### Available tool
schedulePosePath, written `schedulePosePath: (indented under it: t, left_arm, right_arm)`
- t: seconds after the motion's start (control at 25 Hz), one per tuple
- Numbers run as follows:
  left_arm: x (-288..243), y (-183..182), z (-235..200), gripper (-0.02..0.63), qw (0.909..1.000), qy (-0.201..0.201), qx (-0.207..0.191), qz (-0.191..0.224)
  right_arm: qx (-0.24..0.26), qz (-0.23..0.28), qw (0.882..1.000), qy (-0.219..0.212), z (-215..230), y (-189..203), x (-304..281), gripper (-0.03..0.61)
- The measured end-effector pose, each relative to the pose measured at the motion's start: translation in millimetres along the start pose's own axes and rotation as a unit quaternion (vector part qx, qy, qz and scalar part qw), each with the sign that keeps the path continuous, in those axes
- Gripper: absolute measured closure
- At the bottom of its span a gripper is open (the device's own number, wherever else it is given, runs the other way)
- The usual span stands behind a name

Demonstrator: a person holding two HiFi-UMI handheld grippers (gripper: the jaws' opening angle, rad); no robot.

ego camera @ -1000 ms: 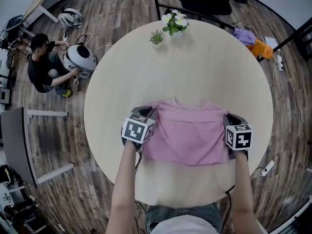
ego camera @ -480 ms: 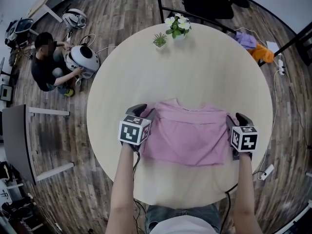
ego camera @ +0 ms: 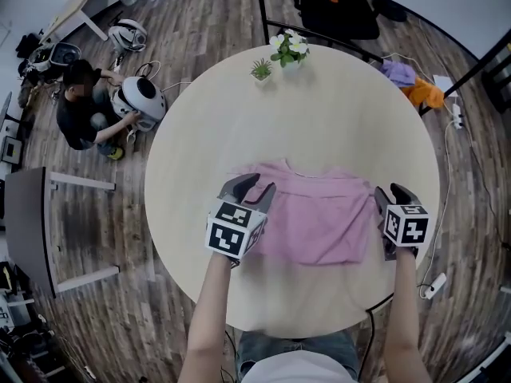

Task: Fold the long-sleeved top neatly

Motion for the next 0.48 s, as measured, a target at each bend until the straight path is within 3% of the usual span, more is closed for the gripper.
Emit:
schedulePosePath:
  t: [0.2,0.48]
  left_arm:
    - [0.1,-5.0,77.2,0.469,0.9982,0.053,-0.023,0.017]
    - [-8.1,6.2,173.6,0.469,0.9905,0.127,-0.053,0.010]
  right_arm:
    - [0.010,0.004,1.000,-0.011,-1.8,0.5,7.3,0.368]
    - [0.010,0.006,1.000,-0.022,0.7,8.2,13.3,0.368]
Point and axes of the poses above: the fingertips, and each gripper's own axes: x backward along the fingers, z to its right, y out of its underside, the point moved 1 cm from there along x, backward along the fingers, and after that the axes turned 6 degrees about -y, right-handed, at the moved point
